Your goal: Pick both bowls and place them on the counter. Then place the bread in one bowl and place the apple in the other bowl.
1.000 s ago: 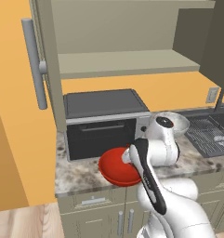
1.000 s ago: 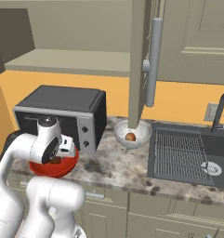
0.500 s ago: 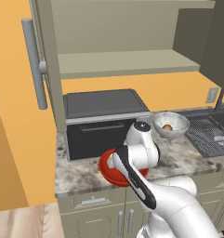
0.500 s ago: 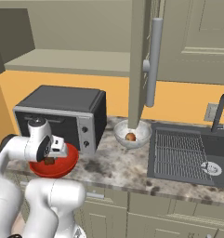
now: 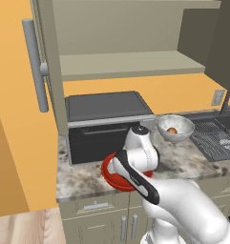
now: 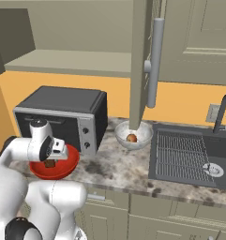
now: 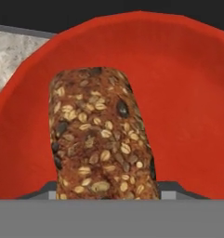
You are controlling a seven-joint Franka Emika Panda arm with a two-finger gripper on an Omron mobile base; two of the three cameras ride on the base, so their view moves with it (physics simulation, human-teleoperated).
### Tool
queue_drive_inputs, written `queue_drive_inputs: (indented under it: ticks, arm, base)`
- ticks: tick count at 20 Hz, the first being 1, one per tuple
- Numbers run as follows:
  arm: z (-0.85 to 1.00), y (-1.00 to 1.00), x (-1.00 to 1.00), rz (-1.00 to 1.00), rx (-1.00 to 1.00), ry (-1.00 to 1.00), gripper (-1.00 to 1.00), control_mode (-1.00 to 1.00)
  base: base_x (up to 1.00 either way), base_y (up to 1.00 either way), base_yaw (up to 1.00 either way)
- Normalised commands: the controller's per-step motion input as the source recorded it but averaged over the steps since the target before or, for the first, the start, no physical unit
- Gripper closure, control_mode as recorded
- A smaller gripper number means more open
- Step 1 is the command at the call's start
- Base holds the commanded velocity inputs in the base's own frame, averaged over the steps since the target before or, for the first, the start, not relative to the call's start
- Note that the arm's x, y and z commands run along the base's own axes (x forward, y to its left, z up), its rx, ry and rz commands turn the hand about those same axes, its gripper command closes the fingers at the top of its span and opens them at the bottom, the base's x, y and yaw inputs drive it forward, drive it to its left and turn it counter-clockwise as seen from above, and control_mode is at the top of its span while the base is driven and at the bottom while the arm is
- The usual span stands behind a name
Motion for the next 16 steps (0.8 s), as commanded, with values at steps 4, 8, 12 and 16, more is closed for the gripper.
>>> queue_drive_inputs:
  ticks: [4,8,12,16]
  arm:
    - [-0.03,0.0,0.02,0.01,0.0,0.0,-1.0,-1.0]
    - [0.13,0.0,0.0,0.0,0.0,0.0,-1.0,-1.0]
    - [0.38,0.0,0.0,0.0,0.0,0.0,-1.0,-1.0]
    - [0.62,-0.02,-0.12,0.0,0.0,0.0,-1.0,-1.0]
  base:
    - [0.0,0.0,0.0]
    - [0.0,0.0,0.0]
    - [0.0,0.0,0.0]
    - [0.0,0.0,0.0]
